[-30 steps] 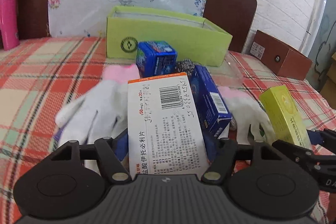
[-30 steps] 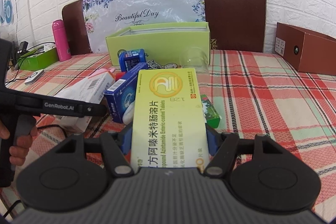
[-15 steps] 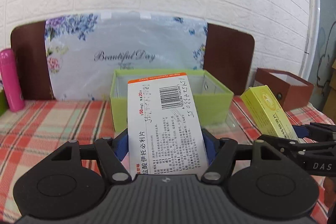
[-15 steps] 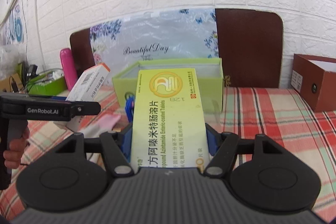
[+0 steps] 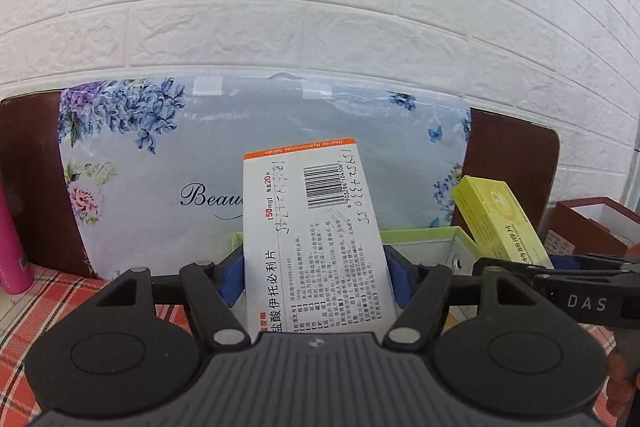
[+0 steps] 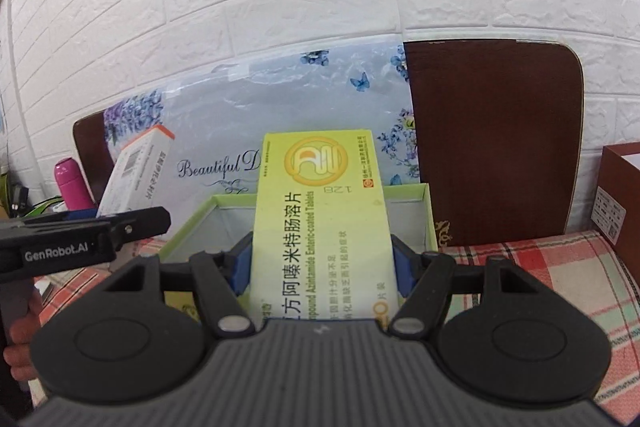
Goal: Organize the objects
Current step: 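Place white box into lime box with left tool while right tool places yellow box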
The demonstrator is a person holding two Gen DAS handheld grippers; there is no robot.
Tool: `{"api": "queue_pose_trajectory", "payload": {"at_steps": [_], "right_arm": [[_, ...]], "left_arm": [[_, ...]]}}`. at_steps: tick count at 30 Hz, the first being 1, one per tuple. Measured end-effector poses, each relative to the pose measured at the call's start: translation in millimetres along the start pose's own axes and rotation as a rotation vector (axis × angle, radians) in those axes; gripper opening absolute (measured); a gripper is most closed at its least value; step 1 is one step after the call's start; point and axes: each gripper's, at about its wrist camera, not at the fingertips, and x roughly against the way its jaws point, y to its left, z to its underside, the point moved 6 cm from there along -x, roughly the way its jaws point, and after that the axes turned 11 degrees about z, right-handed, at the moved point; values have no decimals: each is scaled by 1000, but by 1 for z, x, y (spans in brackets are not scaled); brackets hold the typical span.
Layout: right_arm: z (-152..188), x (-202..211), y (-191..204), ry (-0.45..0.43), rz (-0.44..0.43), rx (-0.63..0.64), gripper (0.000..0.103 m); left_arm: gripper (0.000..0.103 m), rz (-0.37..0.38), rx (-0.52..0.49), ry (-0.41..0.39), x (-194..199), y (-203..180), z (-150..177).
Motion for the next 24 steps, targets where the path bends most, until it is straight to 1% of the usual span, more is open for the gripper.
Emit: {"api": "queue_pose_trajectory", "payload": {"at_steps": [5,9,12,13,14,15,16,17,19,23,24], "right_arm": [[-3,-54,1,52,39,-27,66],[9,-83,9,109,46,4,66],[20,-98,15,145,42,20,66],[24,-101,18,157,41,26,66],[28,-105,21,173,41,39,66],[33,-109,24,191,36,62,69],[37,-112,27,200,32,83,80],[39,-112,28,198,28,98,83],[42,-107,31,183,14,118,87],[41,-94,32,154,-5,124,89],[39,-90,32,147,-12,120,91]], "left_arm": [[71,-16,34,43,-38,23,-1],[72,-7,27,100,-60,30,10],[72,-11,16,113,-68,33,17],[73,-17,10,116,-70,35,20],[81,-29,3,129,-73,36,23],[83,-39,-3,134,-73,37,25],[83,-34,-16,125,-72,36,26],[85,-35,-21,126,-70,35,27],[87,-32,-19,123,-66,35,27],[88,-34,9,116,-60,36,24],[88,-36,13,113,-57,35,22]]}}
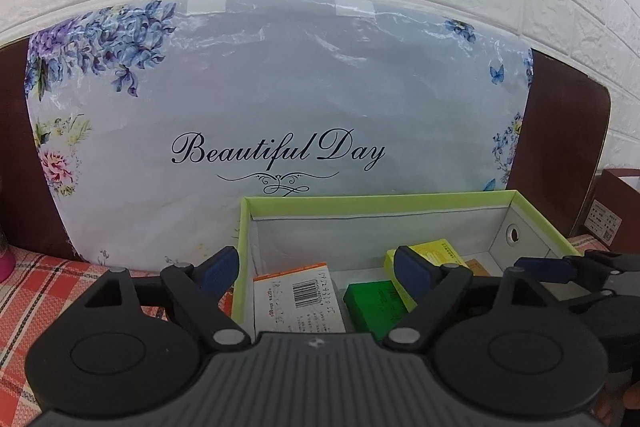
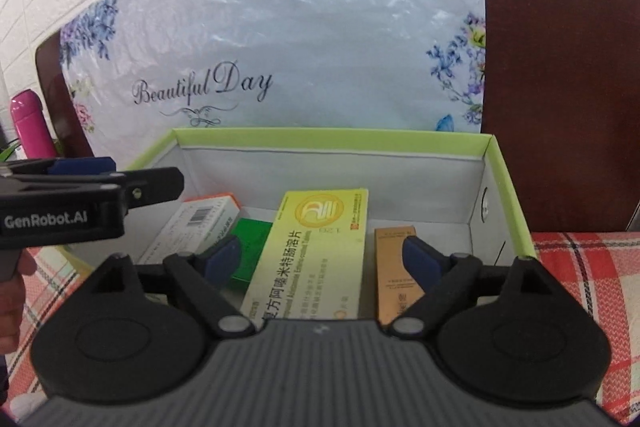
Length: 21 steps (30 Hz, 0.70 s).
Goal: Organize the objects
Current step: 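Place white box into lime box with left tool while right tool places yellow box, then return both tools to the pile and grasp the blue box with the right tool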
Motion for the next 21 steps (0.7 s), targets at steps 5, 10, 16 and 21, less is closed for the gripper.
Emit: {"api": "queue_pose_trajectory", "payload": {"at_steps": [5,10,16,21], "right_arm": [[-9,30,-4,-66,28,-1,103],[-7,65,-9,-93,24,-1,103],[11,114,-17,-115,59,22,103],[36,158,-18,-139,82,62,103]], "left_arm": [[88,1,-4,-9,24,-9,-2],[88,-1,-1,-9,59,-28,2],[88,-46,8,26,102,-46,20],[88,-56,3,10,139,-59,39]]}}
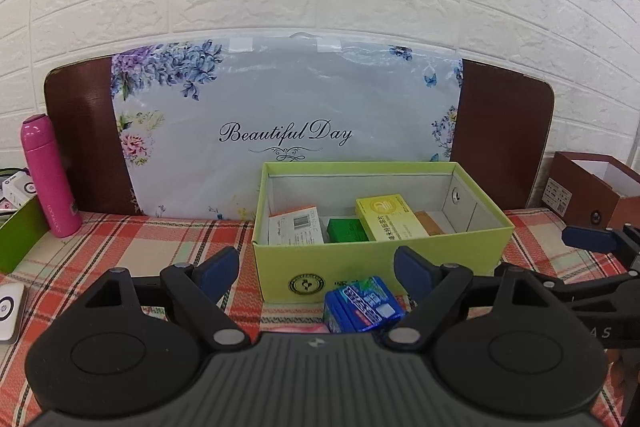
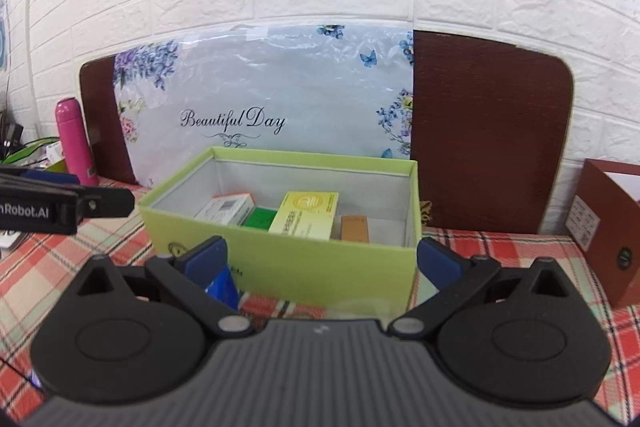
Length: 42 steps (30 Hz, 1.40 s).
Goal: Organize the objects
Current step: 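Return both tools to the pile and grasp the blue box with the right tool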
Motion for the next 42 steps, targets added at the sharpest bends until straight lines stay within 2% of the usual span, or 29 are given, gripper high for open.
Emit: {"api": "queue_pose_trajectory", "payload": {"at_steps": [6,12,17,24,29,35,38,40,41,42], "right_arm": [[30,52,-3,-39,25,24,103],[65,82,-5,-27,32,2,103],[93,93,-7,0,38,-21,103],[131,94,-4,72,44,-49,103],[133,96,11,65,-10,-51,102],[106,90,45,27,-111,-43,79],[102,76,61,44,-141,-23,60],[104,69,64,66,-158,-29,35],[106,66,62,81,-163,-44,29],[109,65,58,88,-161,-62,25]], "left_arm": [[88,6,26,2,29,-9,29],[88,17,65,21,43,-15,66],[88,18,76,44,49,-20,96],[88,17,164,94,49,-14,135],[88,-1,223,102,57,-2,151],[88,-21,246,77,68,12,151],[86,15,253,75,68,9,149],[81,60,244,67,67,4,146],[75,83,236,67,64,0,144],[74,106,229,69,61,-4,142]]}}
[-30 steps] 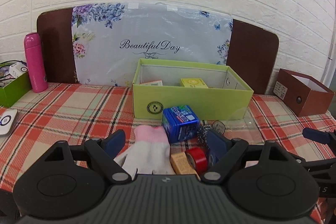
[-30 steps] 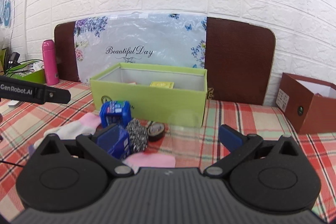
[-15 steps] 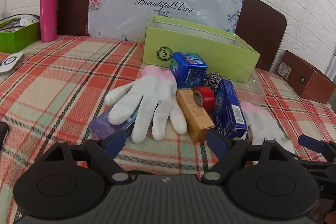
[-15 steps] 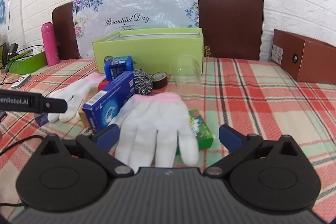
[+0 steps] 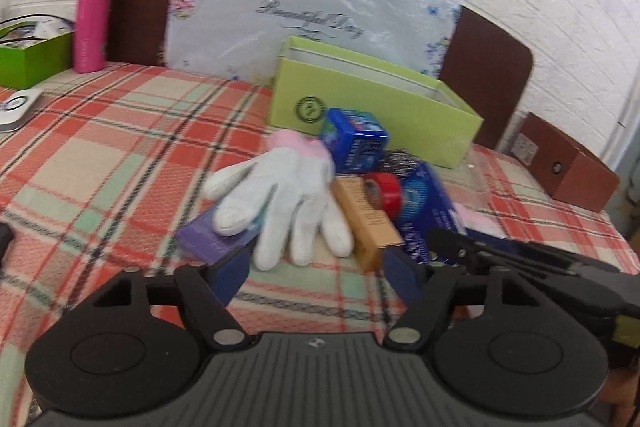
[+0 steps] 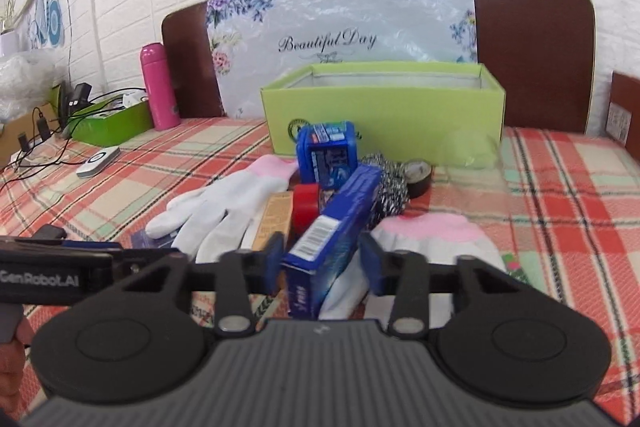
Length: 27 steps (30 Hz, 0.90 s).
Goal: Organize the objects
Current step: 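Return both tools to the pile and grasp the blue box with the right tool, then grasp the tan tube box with left tool while right tool holds blue box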
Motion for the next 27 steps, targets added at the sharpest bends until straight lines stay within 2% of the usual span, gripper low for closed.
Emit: {"api": "queue_pose_trajectory", "payload": {"at_steps": [1,3,6,11,12,14,15,17,18,21,22,24,25,27], "right_arm": [[1,1,-5,1,3,-11,23],[4,4,-19,6,3,-51,22],[10,14,-40,7,32,-101,22],[19,28,-61,14,44,-151,22],[20,30,-63,17,42,-156,22],[20,33,-64,29,15,-175,22],[20,36,-63,36,-24,-196,19],[19,37,-62,60,-125,-259,18],[20,38,-61,67,-147,-266,17],[21,36,-59,53,-77,-214,18],[21,36,-60,43,-37,-202,23],[20,38,-58,7,82,-121,27],[19,39,-54,-11,115,-75,36],[18,43,-48,-37,111,-39,49]], "left_arm": [[74,14,-5,1,-5,-4,-2],[66,36,-19,8,-17,-12,-6],[60,66,-25,40,-42,-23,-10],[60,13,-42,81,-75,-24,-8],[52,8,-42,83,-78,-22,-8],[37,4,-50,86,-78,-19,-7],[32,12,-45,85,-74,-17,-7],[29,47,-32,102,-63,-15,-6],[29,60,-34,115,-56,-14,-3],[29,31,-61,116,-36,-11,8],[30,14,-60,109,-31,-9,11],[37,-17,-46,90,-24,-5,13],[38,-18,-41,86,-22,-4,14],[38,4,-40,80,-20,-7,12]]}}
